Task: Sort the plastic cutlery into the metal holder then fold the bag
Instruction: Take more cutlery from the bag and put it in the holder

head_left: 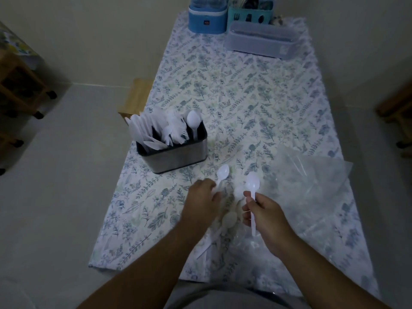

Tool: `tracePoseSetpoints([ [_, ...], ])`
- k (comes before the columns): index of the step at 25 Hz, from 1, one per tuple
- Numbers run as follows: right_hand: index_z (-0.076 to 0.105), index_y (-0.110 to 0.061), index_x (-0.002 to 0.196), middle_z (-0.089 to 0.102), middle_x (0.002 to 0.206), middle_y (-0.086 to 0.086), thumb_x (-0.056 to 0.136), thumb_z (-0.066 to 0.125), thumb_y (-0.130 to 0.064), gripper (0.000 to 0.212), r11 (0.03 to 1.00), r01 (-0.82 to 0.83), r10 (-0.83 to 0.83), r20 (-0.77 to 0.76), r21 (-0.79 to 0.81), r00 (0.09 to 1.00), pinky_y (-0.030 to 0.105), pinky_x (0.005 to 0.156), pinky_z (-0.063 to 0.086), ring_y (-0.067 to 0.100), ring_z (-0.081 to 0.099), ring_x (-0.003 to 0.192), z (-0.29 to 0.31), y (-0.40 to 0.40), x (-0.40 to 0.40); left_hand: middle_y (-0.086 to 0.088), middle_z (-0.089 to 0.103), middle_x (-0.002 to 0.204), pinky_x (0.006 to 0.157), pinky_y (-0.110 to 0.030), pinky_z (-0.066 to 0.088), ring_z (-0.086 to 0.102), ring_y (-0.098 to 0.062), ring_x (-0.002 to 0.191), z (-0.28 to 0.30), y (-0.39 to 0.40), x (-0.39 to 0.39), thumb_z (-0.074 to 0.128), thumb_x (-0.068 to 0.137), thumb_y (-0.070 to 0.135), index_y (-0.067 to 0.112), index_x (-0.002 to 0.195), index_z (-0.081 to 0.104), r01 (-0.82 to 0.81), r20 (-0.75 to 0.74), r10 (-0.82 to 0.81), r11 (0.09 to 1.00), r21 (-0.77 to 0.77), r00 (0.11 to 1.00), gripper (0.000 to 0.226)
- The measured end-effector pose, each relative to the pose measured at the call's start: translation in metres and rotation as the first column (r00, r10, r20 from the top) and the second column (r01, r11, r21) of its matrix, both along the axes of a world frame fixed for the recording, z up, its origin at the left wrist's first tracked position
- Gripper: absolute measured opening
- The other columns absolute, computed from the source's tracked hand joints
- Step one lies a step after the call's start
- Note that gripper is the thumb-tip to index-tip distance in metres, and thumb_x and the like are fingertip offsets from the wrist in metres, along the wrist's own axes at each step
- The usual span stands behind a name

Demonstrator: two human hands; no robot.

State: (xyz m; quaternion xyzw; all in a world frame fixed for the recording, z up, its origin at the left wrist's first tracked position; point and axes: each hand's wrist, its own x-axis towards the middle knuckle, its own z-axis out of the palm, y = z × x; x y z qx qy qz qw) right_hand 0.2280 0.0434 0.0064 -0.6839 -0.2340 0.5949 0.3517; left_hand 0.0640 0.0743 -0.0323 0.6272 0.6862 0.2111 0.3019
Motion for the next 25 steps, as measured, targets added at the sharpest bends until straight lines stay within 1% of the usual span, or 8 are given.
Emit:
tracePoseSetpoints([
  [4, 0.07, -0.01, 0.099, 0.057, 0.083, 0.013, 0.104, 0.05, -0.007, 0.02, 0.995, 0.073, -0.082, -0.127, -0.076, 0.988, 0.04, 0.074, 0.055, 0.024, 0.055, 0.075, 0.007, -0.012, 0.013, -0.007, 0.064, 0.091, 0.063, -0.022, 0.04, 0.062, -0.023, 0.082, -0.01, 0.018, 0.002, 0.067, 0.087, 0.012, 0.011, 0.107, 0.065, 0.107, -0.152, -0.116, 0.992, -0.064, 0.982, 0.02],
  [7, 0.071, 0.0, 0.104, 0.063, 0.087, 0.016, 0.101, 0.054, -0.004, 0.018, 0.998, 0.027, -0.032, -0.117, -0.05, 0.993, 0.049, 0.091, 0.058, 0.028, 0.064, 0.084, 0.003, -0.017, 0.016, 0.005, 0.069, 0.087, 0.051, -0.008, 0.045, 0.064, -0.008, 0.07, 0.013, 0.011, 0.001, 0.072, 0.086, 0.012, 0.022, 0.11, 0.07, -0.025, 0.122, 0.046, 0.986, -0.168, 0.991, 0.027],
  [9, 0.073, -0.002, 0.106, 0.073, 0.094, 0.015, 0.101, 0.056, -0.006, 0.019, 1.0, -0.002, -0.002, -0.162, -0.019, 0.987, 0.048, 0.092, 0.059, 0.03, 0.072, 0.09, 0.001, -0.019, 0.013, 0.008, 0.072, 0.089, 0.055, -0.01, 0.052, 0.067, 0.001, 0.069, 0.027, -0.009, 0.008, 0.074, 0.087, 0.012, 0.026, 0.113, 0.072, 0.062, 0.349, 0.014, 0.977, -0.206, 0.937, 0.029],
  [12, 0.072, -0.004, 0.116, 0.078, 0.108, 0.016, 0.101, 0.056, -0.006, 0.022, 0.999, -0.033, 0.044, -0.305, 0.043, 0.951, 0.044, 0.092, 0.059, 0.029, 0.075, 0.103, 0.001, -0.025, 0.009, 0.008, 0.074, 0.099, 0.071, -0.014, 0.055, 0.07, 0.001, 0.086, 0.038, -0.043, 0.021, 0.07, 0.091, 0.012, 0.026, 0.118, 0.074, 0.22, 0.492, -0.107, 0.959, -0.177, 0.864, 0.03],
  [15, 0.074, -0.005, 0.113, 0.079, 0.101, 0.016, 0.099, 0.058, -0.006, 0.021, 0.996, -0.078, 0.087, -0.258, 0.044, 0.962, 0.043, 0.089, 0.061, 0.03, 0.076, 0.098, -0.002, -0.033, 0.012, 0.007, 0.068, 0.099, 0.078, -0.016, 0.054, 0.066, -0.004, 0.091, 0.03, -0.05, 0.017, 0.065, 0.092, 0.013, 0.026, 0.107, 0.078, 0.162, 0.408, -0.091, 0.976, -0.143, 0.908, 0.024],
  [20, 0.079, -0.016, 0.096, 0.067, 0.079, 0.01, 0.099, 0.057, -0.005, 0.025, 0.989, -0.145, 0.143, -0.064, -0.013, 0.988, 0.033, 0.071, 0.059, 0.02, 0.061, 0.073, -0.002, -0.039, 0.015, 0.002, 0.059, 0.094, 0.06, -0.013, 0.04, 0.058, -0.011, 0.079, 0.001, -0.051, 0.007, 0.072, 0.086, 0.031, 0.02, 0.098, 0.065, 0.064, 0.028, -0.058, 0.964, -0.259, 0.998, 0.018],
  [22, 0.076, -0.019, 0.091, 0.066, 0.082, 0.009, 0.1, 0.054, -0.007, 0.026, 0.985, -0.169, 0.169, -0.002, -0.028, 0.986, 0.027, 0.063, 0.055, 0.017, 0.059, 0.072, -0.002, -0.038, 0.016, 0.0, 0.059, 0.089, 0.059, -0.012, 0.037, 0.056, -0.011, 0.074, -0.008, -0.051, 0.009, 0.073, 0.085, 0.034, 0.02, 0.088, 0.064, 0.057, -0.003, -0.06, 0.963, -0.263, 0.998, 0.017],
  [25, 0.074, -0.015, 0.088, 0.066, 0.083, 0.008, 0.101, 0.051, -0.01, 0.028, 0.986, -0.168, 0.169, 0.065, -0.024, 0.983, 0.029, 0.061, 0.05, 0.014, 0.056, 0.069, -0.006, -0.036, 0.017, 0.002, 0.067, 0.077, 0.058, -0.015, 0.044, 0.06, -0.01, 0.066, 0.001, -0.048, 0.012, 0.073, 0.088, 0.027, 0.019, 0.08, 0.063, -0.094, 0.135, 0.141, 0.947, -0.307, 0.981, 0.015],
])
